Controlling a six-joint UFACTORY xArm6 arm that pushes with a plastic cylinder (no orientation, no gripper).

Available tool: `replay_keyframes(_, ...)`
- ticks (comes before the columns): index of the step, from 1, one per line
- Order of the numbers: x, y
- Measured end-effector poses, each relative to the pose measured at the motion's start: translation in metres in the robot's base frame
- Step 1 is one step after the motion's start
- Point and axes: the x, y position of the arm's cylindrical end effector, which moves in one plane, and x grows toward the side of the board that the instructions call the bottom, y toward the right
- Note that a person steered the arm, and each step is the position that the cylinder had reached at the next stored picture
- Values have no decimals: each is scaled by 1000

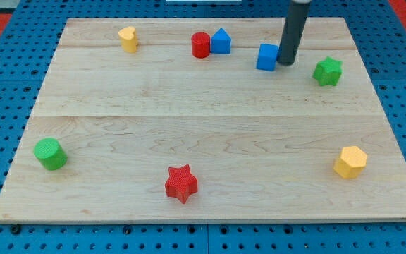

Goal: Separate the blue triangle and the red circle

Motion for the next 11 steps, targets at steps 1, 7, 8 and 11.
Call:
replay_keyframes(1,33,-66)
replay_keyframes(7,-60,-130)
replay_keyframes(8,-66,-108)
replay_keyframes(11,-72,-113)
